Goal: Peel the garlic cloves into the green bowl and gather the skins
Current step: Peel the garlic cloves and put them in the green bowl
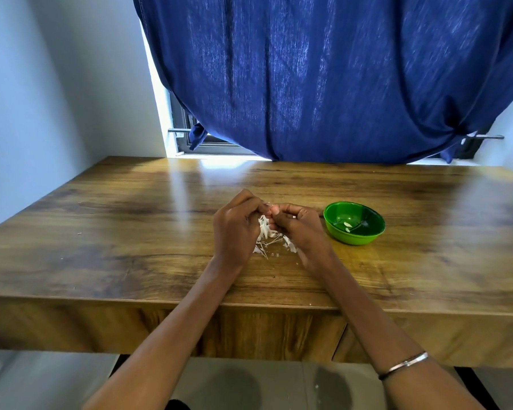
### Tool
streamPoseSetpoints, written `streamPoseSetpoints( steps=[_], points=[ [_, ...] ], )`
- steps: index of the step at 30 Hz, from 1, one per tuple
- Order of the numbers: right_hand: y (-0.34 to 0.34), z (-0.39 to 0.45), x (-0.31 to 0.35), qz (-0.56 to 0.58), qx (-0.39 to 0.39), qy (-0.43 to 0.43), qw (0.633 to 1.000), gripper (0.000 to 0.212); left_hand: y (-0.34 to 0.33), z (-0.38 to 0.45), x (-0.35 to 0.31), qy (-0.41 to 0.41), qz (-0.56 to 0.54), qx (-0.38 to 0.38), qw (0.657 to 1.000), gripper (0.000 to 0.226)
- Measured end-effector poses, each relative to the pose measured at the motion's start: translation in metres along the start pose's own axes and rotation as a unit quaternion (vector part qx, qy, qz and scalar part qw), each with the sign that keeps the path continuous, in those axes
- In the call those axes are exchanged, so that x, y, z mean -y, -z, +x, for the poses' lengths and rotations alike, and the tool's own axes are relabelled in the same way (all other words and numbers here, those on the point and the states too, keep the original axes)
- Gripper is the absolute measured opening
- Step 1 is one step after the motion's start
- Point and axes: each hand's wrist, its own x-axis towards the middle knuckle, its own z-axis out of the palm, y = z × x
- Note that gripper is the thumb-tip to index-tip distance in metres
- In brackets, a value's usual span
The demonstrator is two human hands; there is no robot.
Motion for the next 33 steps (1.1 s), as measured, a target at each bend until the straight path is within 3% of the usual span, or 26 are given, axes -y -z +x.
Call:
streamPoseSetpoints(
  steps=[6, 12, 18, 24, 33],
  points=[
    [-0.0004, -0.0029, 0.0055, 0.128, 0.011, 0.001, 0.992, 0.011, 0.0005, 0.0003, -0.0008, 0.023, -0.031, -0.019, 0.999, 0.017],
    [0.0024, -0.0059, 0.0061, 0.066, -0.022, 0.065, 0.995, 0.018, 0.0018, 0.0032, -0.0085, 0.135, -0.112, 0.011, 0.984, 0.022],
    [0.0044, -0.0048, 0.0024, -0.065, -0.059, 0.162, 0.983, 0.026, 0.0027, 0.0056, -0.0085, 0.186, -0.131, 0.042, 0.973, 0.012],
    [0.0051, -0.0032, 0.0015, -0.061, -0.044, 0.155, 0.985, 0.028, 0.0032, 0.0071, -0.0090, 0.226, -0.163, 0.039, 0.960, 0.015],
    [0.0046, -0.0055, 0.0034, -0.018, -0.029, 0.114, 0.993, 0.013, 0.0031, 0.0062, -0.0056, 0.278, -0.213, 0.058, 0.935, 0.013]
  ],
)
